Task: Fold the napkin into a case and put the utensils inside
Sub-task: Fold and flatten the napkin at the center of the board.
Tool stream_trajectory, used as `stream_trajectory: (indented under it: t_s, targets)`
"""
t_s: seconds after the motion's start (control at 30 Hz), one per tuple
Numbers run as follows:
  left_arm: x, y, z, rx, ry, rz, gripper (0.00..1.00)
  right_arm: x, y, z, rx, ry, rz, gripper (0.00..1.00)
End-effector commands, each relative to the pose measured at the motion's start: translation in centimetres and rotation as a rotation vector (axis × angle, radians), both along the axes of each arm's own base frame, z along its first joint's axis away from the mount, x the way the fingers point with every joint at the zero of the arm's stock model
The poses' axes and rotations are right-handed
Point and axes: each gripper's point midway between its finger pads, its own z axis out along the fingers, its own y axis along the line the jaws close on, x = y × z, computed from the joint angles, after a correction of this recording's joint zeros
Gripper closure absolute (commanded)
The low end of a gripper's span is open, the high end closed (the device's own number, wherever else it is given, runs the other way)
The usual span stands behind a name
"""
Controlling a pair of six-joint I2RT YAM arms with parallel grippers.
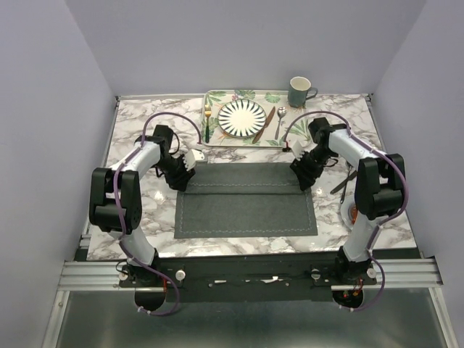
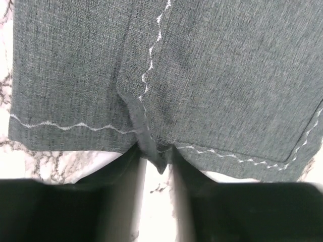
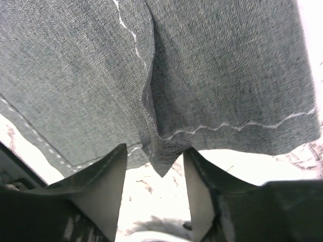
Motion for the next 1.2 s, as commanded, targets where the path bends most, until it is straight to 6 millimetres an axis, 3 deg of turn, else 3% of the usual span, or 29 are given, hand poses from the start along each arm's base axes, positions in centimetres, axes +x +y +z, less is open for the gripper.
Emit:
stream_trajectory:
  t_s: [0.0,0.3,0.47,0.63,0.73,0.77,0.9,1.17]
  targets:
    - [0.7,-0.6,0.4,-0.023,0.007,0.039,0.52,0.1,0.2,-0.1,-0.013,0.052,-0.025,0.42]
    - [2.1,-1.2,1.0,0.001,-0.009,0.024,0.51,2.4,0.8,1.0,-0.015,0.047,-0.012,0.37]
    - [3.0,-1.5,1.1,0.008,-0.014,0.013,0.53,2.3,0.8,0.8,-0.036,0.079,0.023,0.38]
    - [2.6,-2.0,1.1,0.006,0.002,-0.001,0.62,1.7,0.5,0.6,-0.053,0.097,0.052,0.54]
    - [2.1,-1.8,1.0,0.014,0.006,-0.007,0.73,1.2,0.3,0.7,-0.062,0.107,0.068,0.67]
    - [1.9,-1.7,1.1,0.017,0.006,-0.009,0.81,1.1,0.2,0.7,-0.065,0.103,0.073,0.71]
    - [1.0,-1.4,1.4,0.021,0.003,-0.016,1.0,0.5,0.0,1.2,-0.067,0.098,0.077,0.99]
    - [-2.7,-1.6,3.9,-0.029,-0.073,-0.057,1.0,-2.3,-0.3,2.9,-0.042,0.062,0.11,0.99]
